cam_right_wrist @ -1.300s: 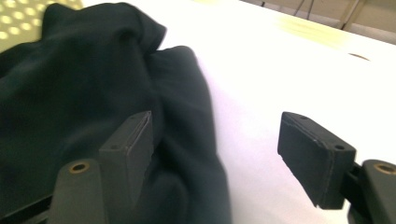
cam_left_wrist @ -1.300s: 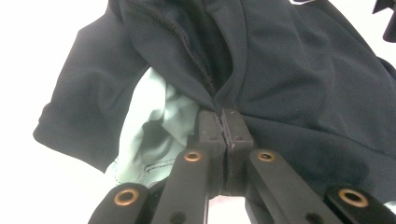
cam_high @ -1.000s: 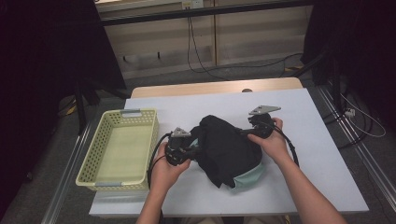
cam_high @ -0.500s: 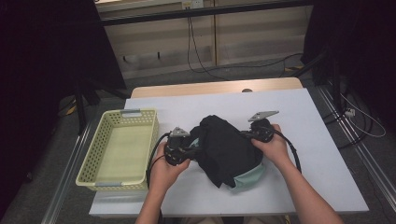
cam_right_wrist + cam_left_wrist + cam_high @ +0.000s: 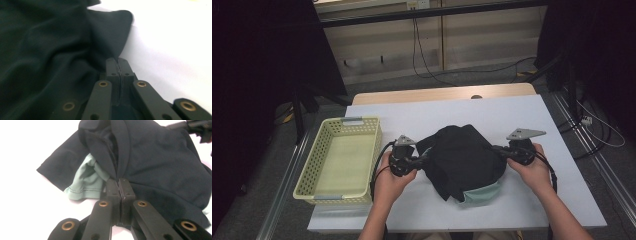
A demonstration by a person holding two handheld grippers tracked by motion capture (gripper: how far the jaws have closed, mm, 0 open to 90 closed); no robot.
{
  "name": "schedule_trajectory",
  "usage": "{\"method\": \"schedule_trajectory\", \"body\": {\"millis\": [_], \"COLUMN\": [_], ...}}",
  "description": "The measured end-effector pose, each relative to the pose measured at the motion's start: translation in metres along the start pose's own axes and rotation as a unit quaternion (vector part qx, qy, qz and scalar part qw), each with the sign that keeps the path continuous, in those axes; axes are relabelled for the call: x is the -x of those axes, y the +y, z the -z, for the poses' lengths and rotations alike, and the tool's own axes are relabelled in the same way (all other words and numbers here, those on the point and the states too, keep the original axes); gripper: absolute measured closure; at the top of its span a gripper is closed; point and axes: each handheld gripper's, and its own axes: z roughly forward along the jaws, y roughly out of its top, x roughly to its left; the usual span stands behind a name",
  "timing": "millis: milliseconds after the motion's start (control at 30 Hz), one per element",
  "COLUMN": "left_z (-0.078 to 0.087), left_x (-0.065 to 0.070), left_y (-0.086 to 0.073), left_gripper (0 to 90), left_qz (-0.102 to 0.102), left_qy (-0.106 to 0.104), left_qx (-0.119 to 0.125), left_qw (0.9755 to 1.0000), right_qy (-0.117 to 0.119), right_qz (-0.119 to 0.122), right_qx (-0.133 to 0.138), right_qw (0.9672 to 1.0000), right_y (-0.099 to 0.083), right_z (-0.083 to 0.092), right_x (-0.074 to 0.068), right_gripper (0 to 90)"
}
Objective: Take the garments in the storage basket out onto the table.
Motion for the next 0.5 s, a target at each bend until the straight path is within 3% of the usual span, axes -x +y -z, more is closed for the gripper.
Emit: {"method": "schedule_trajectory", "body": {"millis": [333, 500], "left_z": [0.008, 0.009], "left_x": [-0.005, -0.009], "left_y": [0.004, 0.004], "left_gripper": [89.1, 89.1], "left_qz": [0.005, 0.009], "left_qy": [0.018, 0.034], "left_qx": [0.018, 0.024], "left_qw": [0.9997, 0.9991], "right_qy": [0.062, 0.120], "right_qz": [0.021, 0.030], "right_qx": [-0.009, -0.019], "right_qw": [0.9978, 0.9921], "right_y": [-0.020, -0.026], "right_z": [0.024, 0.028], "right_x": [-0.028, -0.045], "right_gripper": [89.5, 89.4]}}
